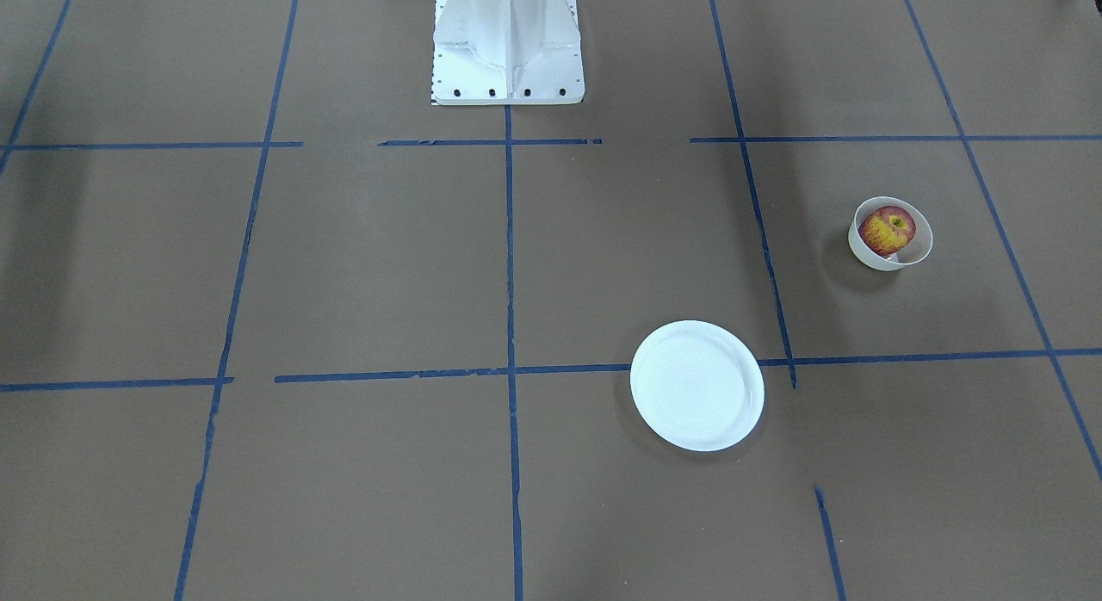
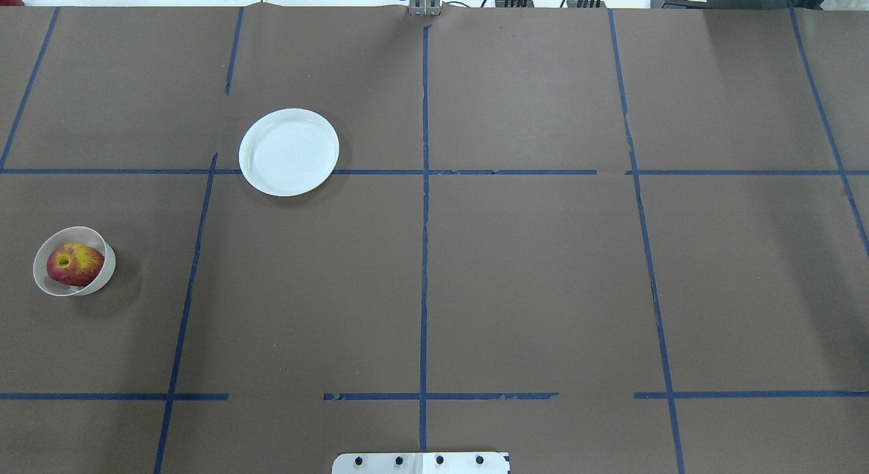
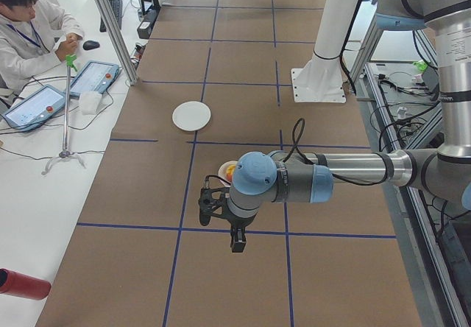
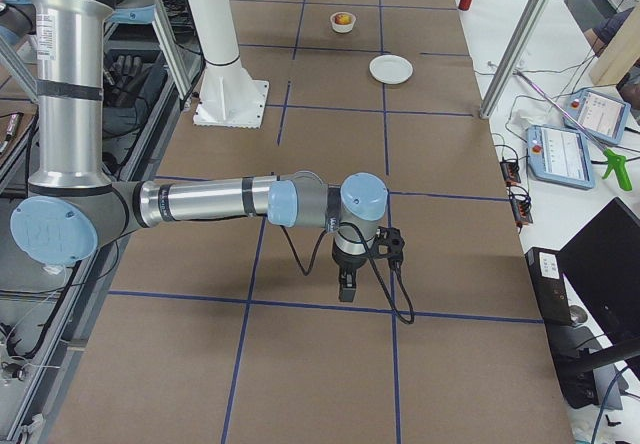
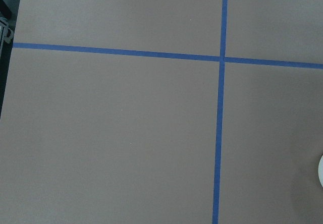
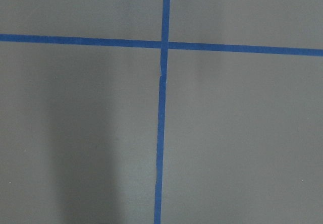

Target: Move apple from plate to bowl

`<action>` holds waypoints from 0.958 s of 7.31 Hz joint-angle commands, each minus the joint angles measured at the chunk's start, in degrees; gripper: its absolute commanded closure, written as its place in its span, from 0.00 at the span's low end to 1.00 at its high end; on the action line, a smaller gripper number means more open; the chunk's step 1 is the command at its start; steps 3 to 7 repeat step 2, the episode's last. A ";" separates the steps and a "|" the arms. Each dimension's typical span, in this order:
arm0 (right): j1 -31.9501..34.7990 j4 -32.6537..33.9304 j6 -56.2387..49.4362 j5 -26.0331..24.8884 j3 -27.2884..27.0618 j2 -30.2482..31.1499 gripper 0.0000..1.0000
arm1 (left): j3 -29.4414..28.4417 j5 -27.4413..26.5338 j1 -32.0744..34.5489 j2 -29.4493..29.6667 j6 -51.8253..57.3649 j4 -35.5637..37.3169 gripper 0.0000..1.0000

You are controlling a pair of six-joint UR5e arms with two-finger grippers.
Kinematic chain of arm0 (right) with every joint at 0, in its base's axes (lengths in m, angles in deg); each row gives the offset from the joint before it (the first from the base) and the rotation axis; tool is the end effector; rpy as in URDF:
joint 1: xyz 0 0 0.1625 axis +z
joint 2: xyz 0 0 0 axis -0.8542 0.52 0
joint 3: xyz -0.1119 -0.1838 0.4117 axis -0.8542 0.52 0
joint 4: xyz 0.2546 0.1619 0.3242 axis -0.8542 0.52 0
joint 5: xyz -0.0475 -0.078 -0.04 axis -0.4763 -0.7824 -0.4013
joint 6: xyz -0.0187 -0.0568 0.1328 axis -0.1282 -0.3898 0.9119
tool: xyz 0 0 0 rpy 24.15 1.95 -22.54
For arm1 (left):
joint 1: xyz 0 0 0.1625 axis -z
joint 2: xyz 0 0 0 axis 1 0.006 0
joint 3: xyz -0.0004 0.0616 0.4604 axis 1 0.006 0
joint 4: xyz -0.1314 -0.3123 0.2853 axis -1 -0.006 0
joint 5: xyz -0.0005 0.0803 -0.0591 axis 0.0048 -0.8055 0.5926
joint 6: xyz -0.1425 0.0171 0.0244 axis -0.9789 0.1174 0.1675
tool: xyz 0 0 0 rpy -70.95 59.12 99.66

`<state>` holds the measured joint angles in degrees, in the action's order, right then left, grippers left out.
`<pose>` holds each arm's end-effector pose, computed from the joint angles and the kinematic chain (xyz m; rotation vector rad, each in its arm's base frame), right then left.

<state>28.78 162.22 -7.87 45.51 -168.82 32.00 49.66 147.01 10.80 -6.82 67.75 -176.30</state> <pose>0.0179 -0.4811 0.6888 -0.0409 -0.7003 -0.0423 -0.1045 -0.3988 0.7077 0.1269 0.7771 -0.1319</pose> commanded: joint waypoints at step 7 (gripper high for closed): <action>0.00 0.00 0.00 0.00 -0.07 0.00 0.00 | -0.29 0.08 0.00 0.03 0.00 -0.02 0.00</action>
